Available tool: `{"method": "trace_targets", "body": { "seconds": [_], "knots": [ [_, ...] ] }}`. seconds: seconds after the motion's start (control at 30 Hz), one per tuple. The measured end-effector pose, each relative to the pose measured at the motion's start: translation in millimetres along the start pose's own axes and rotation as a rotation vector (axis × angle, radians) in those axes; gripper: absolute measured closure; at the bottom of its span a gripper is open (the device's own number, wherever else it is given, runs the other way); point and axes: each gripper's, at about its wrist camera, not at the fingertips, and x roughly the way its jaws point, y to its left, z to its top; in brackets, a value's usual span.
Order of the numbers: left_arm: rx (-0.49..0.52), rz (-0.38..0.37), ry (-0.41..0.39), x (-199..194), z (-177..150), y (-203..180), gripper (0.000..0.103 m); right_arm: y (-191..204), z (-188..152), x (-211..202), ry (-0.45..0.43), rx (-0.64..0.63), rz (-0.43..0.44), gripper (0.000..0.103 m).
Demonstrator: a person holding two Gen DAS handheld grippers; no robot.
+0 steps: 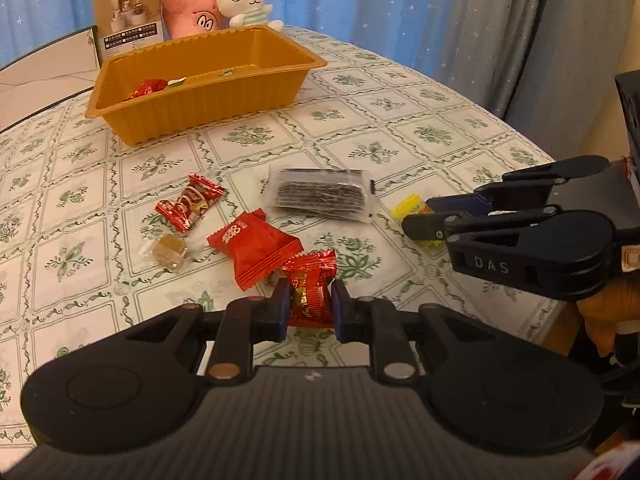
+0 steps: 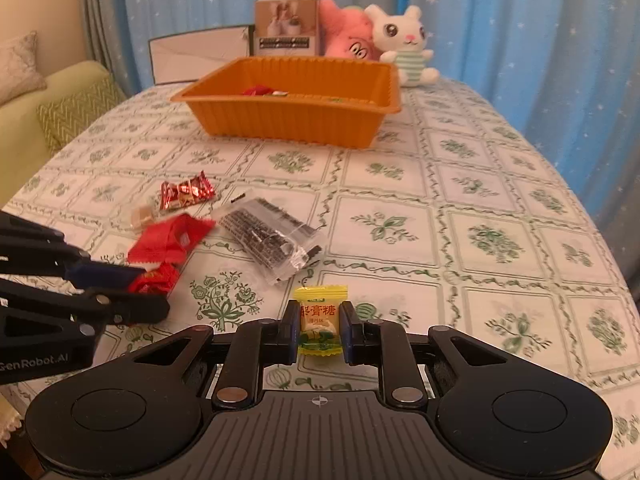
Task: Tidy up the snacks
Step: 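Carry the yellow-green candy and red candy over the orange tray with both tools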
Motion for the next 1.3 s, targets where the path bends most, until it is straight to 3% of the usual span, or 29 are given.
{"method": "trace_targets", "body": {
  "seconds": [0.17, 0.3, 0.63, 0.93, 1.3],
  "knots": [
    [0.004, -0.015, 0.035, 2.4, -4.6, -7.9, 0.084, -7.9, 1.6, -11.3, -0.023, 0.049, -0.008, 0.082],
    [0.071, -0.012, 0.061, 1.4, -9.1, -20.7, 0.084, -11.2, 1.7, -14.8, -0.023, 0.072, -0.006, 0.082],
    [0.023, 0.017, -0.021, -14.4, -0.9, -15.8, 0.085, -16.7, 9.1, -24.7, -0.076, 0.111, -0.003, 0.082],
    [-0.036, 0.059, -0.115, -26.7, 45.9, 7.3, 0.085, -17.3, 41.2, -30.6, -0.144, 0.11, 0.034, 0.082],
    [-0.073, 0.117, -0.192, -14.2, 116.5, 56.0, 0.085, -23.4, 116.0, -10.6, -0.229, 0.086, 0.067, 0.082]
  ]
}}
